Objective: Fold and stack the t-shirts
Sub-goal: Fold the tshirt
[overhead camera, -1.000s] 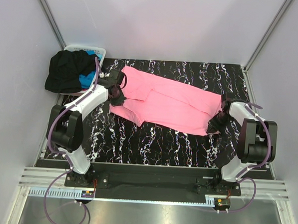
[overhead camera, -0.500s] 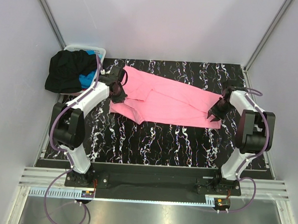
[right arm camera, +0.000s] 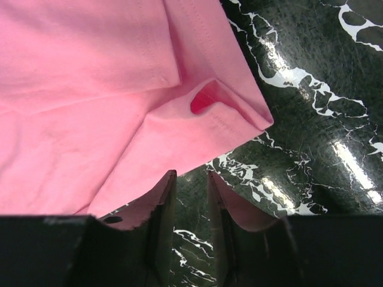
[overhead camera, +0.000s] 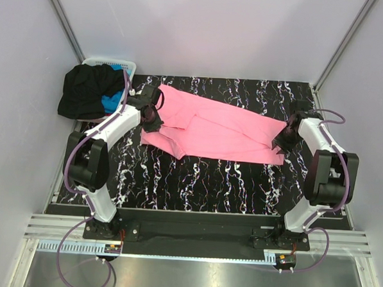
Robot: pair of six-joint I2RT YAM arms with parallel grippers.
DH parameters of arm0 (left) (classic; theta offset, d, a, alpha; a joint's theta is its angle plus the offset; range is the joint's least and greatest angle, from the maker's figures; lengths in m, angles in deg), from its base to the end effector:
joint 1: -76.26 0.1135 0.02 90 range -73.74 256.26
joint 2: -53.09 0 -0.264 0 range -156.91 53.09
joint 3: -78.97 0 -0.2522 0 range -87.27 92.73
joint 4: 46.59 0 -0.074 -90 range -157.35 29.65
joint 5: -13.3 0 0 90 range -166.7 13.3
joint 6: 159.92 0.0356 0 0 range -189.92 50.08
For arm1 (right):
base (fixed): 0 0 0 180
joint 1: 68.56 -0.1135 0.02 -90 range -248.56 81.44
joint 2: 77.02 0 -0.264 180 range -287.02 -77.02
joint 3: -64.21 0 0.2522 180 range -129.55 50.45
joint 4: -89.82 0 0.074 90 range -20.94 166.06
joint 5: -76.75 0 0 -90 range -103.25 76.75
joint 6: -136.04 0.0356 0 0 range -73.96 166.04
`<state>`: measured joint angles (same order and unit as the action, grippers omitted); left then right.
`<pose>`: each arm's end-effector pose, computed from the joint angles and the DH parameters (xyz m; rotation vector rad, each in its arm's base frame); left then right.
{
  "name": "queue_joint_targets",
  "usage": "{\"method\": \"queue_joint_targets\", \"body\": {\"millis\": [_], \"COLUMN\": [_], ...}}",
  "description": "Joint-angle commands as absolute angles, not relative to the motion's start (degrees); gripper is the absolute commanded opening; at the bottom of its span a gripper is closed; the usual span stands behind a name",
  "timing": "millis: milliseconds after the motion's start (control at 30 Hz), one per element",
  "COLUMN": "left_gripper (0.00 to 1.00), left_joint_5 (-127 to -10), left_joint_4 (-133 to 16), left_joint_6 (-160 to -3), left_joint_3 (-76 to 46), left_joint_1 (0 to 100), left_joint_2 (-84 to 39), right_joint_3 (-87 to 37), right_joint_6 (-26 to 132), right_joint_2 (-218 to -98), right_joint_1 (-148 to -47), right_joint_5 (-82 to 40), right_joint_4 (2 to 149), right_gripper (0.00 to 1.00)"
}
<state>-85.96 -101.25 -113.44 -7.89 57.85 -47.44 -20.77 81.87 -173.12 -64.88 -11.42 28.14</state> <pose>0.3524 -0.1113 0.2442 -0.6253 2.5633 -0.1546 0.3272 -0.0222 0.2227 0.9675 2.6737 0.0754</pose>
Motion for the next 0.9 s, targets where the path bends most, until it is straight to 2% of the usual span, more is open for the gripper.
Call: {"method": "queue_joint_targets", "body": {"millis": [0,500,733,867], "left_gripper": [0.00,0.00,0.00,0.00], "left_joint_5": [-86.02,-86.19,-86.54,-86.46], "left_joint_4": [-100.52,-100.69,-100.69,-100.78], "left_joint_6": [-113.25,-113.42,-113.51,-113.51], "left_joint_3": [-6.32,-7.38,-7.20,-7.11], "left_joint_1": [58.07,58.07,58.07,58.07], "left_joint_2": [-47.37,-46.57,-46.75,-47.10], "right_joint_3": [-21.87,-33.39,-33.05,-32.52], "right_joint_6": [82.16,81.98,82.16,81.90], "right_joint_2": [-175.45,-188.02,-188.38,-187.42], "right_joint_1": [-65.04,-65.04,-65.04,-65.04], "right_joint_5": [-8.69,-7.71,-6.57,-1.41], "right_joint_4": [28.33,28.87,27.11,25.70], "right_gripper": [0.35,0.36,0.36,0.36]}}
